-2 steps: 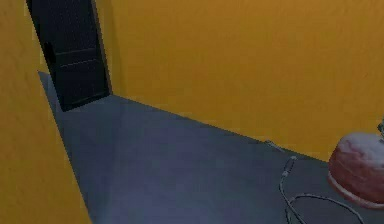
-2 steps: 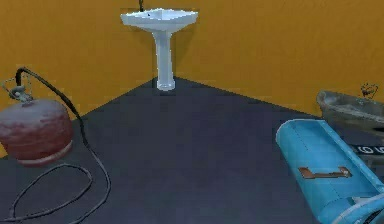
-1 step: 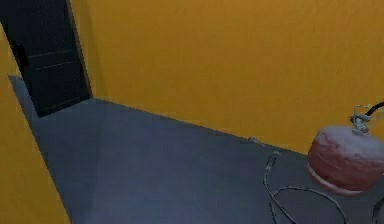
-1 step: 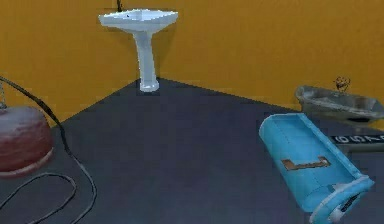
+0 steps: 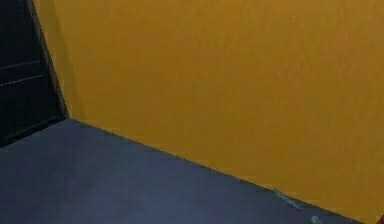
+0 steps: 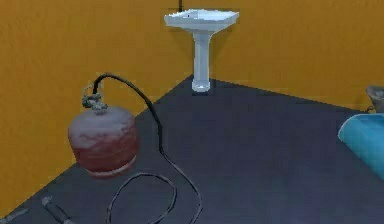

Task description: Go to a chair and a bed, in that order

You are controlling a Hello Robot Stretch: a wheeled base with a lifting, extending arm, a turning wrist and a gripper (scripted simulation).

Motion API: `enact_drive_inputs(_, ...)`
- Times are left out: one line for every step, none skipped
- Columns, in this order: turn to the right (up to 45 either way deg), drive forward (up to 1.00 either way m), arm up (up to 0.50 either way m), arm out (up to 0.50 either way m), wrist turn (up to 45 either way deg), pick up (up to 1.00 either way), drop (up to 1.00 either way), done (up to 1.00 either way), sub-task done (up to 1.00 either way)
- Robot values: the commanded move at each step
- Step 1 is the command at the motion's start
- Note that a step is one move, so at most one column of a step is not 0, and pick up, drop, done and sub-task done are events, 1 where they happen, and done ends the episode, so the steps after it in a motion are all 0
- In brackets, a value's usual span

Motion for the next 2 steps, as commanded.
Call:
enact_drive_inputs(-12.0, 0.0, 0.0, 0.0, 0.0, 0.0, 0.0, 0.0, 0.0)
enact_drive_inputs(0.0, 0.4, 0.0, 0.0, 0.0, 0.0, 0.0, 0.0, 0.0)
